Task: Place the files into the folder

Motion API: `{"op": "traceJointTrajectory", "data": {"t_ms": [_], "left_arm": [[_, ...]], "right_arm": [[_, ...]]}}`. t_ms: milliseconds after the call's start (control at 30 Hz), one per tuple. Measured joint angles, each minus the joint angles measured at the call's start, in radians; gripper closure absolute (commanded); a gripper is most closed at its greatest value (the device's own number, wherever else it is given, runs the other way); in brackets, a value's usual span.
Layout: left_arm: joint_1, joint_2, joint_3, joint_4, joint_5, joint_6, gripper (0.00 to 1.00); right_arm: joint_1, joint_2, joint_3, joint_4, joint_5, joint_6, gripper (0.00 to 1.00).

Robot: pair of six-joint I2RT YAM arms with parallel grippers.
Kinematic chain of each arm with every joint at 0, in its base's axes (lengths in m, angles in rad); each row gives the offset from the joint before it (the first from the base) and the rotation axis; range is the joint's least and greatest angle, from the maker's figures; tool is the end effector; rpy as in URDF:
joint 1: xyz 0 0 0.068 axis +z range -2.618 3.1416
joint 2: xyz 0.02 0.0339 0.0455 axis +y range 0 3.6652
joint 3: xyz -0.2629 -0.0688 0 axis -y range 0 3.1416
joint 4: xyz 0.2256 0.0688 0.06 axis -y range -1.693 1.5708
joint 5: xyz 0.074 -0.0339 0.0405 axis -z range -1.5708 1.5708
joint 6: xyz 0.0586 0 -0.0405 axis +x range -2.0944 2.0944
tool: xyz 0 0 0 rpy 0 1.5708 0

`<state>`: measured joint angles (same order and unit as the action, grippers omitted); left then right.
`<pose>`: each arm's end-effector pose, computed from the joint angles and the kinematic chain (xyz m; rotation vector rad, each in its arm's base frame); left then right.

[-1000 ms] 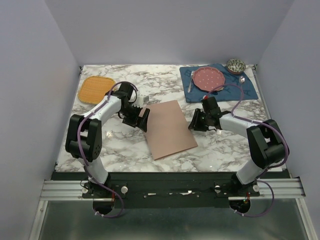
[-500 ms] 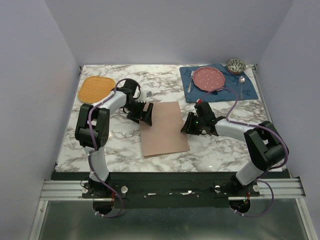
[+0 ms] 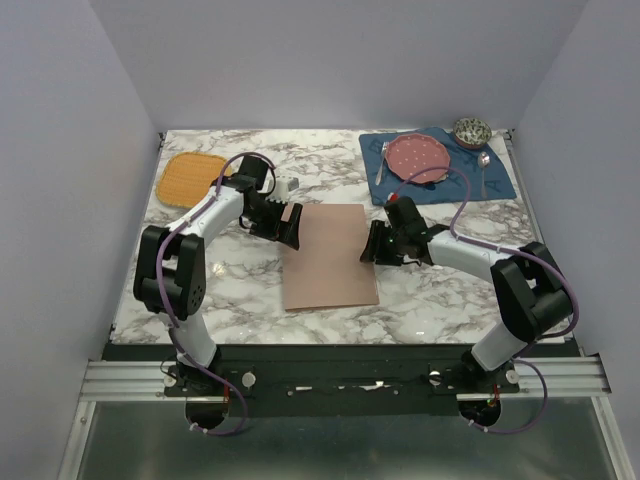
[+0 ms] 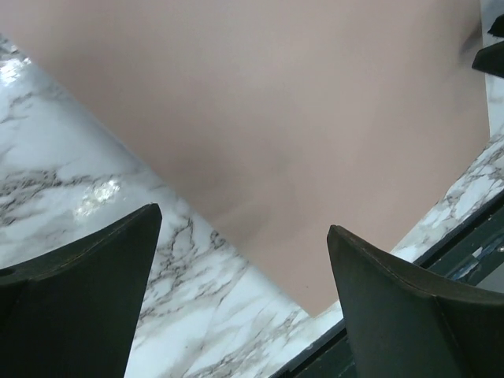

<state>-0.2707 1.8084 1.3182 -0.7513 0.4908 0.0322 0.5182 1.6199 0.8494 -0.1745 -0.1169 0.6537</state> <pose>0.3297 -0.1202 0.1968 0.5340 2.7321 -0.7466 0.2694 0.1615 0.1549 0.1279 2.6170 0.5964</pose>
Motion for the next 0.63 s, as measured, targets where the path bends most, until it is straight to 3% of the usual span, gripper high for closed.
{"op": "traceJointTrajectory", "data": {"t_ms": [67, 167, 367, 633], "left_arm": [[0.000, -0.056, -0.021, 0.000, -0.028, 0.006, 0.01], [0.000, -0.164, -0.055, -0.001, -0.071, 0.016, 0.01], [0.008, -0.360, -0.077, -0.002, -0.129, 0.047, 0.01], [0.042, -0.449, -0.133, 0.002, -0.143, 0.060, 0.01]], "right_arm": [[0.000, -0.003, 0.040, -0.039, 0.009, -0.032, 0.28], [0.001, -0.030, 0.085, -0.078, 0.022, -0.087, 0.17], [0.001, -0.145, 0.126, -0.143, 0.019, -0.189, 0.12], [0.009, -0.290, 0.113, -0.145, -0.014, -0.236, 0.00]]}}
